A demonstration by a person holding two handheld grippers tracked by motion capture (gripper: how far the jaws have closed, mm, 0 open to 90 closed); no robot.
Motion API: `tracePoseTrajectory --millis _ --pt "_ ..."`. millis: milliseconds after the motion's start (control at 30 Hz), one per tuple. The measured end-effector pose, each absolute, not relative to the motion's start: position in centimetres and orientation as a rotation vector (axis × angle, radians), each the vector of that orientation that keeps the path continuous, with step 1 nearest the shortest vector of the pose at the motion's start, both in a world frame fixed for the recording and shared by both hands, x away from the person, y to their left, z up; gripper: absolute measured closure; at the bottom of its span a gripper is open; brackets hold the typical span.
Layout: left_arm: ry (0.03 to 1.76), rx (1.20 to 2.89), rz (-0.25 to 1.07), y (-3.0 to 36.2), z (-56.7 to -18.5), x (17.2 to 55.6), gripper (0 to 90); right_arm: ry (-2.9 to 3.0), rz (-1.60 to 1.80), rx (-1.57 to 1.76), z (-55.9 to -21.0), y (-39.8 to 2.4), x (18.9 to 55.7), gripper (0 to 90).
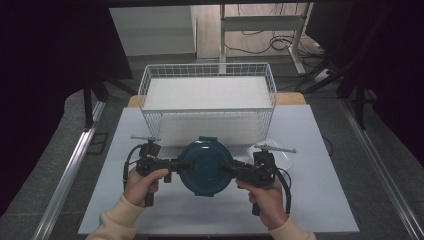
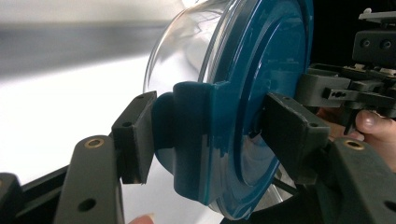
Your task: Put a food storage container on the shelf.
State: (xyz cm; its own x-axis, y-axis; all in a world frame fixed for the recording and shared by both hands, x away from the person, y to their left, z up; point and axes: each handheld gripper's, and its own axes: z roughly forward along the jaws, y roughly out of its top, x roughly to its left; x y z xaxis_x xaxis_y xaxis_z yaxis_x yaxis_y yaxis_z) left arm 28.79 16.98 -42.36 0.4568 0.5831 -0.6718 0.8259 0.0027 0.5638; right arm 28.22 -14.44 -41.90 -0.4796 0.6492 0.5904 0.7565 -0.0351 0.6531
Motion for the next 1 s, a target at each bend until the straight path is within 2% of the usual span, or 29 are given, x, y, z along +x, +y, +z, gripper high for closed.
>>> tracePoseTrajectory --millis 1000 --pt "1.206 1.651 -0.285 17.1 -38.5 31.3 36.8 -2.223 -1.533 -1.481 -36.3 -14.1 31.7 38.4"
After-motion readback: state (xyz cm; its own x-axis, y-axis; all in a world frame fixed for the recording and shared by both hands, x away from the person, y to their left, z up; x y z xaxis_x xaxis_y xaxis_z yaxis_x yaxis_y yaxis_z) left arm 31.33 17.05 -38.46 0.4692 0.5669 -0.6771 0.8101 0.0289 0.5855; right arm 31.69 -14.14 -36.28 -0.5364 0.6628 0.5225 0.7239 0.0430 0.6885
